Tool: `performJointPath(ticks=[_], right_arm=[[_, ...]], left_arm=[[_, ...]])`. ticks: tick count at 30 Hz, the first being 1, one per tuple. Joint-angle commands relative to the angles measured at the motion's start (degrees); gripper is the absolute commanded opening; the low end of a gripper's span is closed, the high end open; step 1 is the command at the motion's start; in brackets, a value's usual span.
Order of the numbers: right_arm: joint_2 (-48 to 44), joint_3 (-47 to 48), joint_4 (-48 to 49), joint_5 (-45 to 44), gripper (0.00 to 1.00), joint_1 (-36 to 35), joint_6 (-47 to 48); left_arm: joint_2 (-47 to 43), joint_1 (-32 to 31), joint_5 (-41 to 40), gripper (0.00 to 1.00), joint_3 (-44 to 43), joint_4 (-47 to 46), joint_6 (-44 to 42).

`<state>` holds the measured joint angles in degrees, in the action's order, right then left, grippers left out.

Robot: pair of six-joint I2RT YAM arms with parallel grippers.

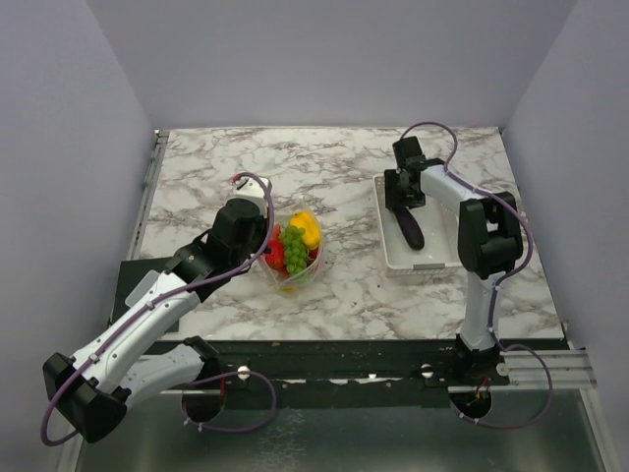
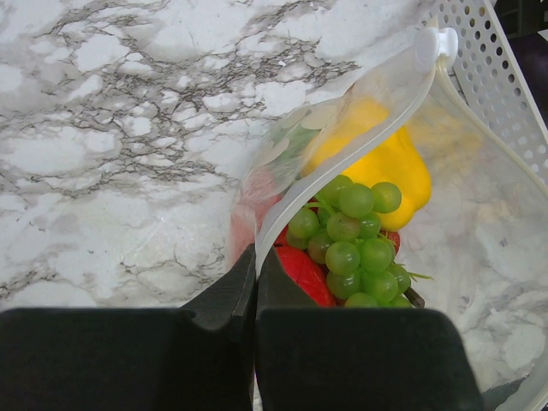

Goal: Place the food in the zip-top bag and seal the zipper
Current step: Pick up the fake vegetable from the bin.

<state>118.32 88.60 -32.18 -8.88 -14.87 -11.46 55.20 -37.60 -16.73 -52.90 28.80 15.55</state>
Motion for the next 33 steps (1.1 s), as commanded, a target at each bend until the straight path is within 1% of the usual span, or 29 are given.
performJointPath(ticks=[1,4,8,10,14,16,19,25,28,33], right_arm=[[2.26,2.34,-2.43,0.97,0.61,0.35,1.34],[2.41,2.6,-2.35,0.24,0.55,0.29,1.3],[1.63,3.22,-3.11,-1.9,0.35,0.28,1.38],[0.21,3.04,-3.32,-2.77,0.22,0.29,1.12],[-4.02,0.89,-2.25,-4.61,0.11,0.33,0.2],[-6.25,0.1,-1.95,-4.86,0.06,0.28,-0.22],[-9.8,-1.23,-1.49,-5.52,0.01,0.2,-0.93],[-18.38,-3.43,0.38,-3.91,0.01,-0.74,-2.04],[-23.28,-4.75,2.33,-0.36,0.01,-1.52,-3.12],[-32.16,-9.28,9.41,7.14,0.01,-4.05,-5.22]], left_arm=[[-0.05,0.3,1.38,0.0,0.52,-1.02,-0.36],[-0.09,0.26,1.35,0.0,0.52,-1.02,-0.39],[-0.19,0.34,1.4,0.0,0.48,-1.02,-0.38],[-0.18,0.28,1.35,0.0,0.51,-1.03,-0.43],[-0.27,0.25,1.35,0.0,0.52,-1.02,-0.39],[-0.27,0.32,1.36,0.0,0.52,-1.02,-0.43],[-0.36,0.33,1.35,0.0,0.52,-1.03,-0.37],[-0.36,0.34,1.42,0.0,0.52,-1.02,-0.41],[-0.44,0.34,1.36,0.0,0.52,-1.03,-0.38],[-0.53,0.34,1.27,0.0,0.5,-1.02,-0.36]])
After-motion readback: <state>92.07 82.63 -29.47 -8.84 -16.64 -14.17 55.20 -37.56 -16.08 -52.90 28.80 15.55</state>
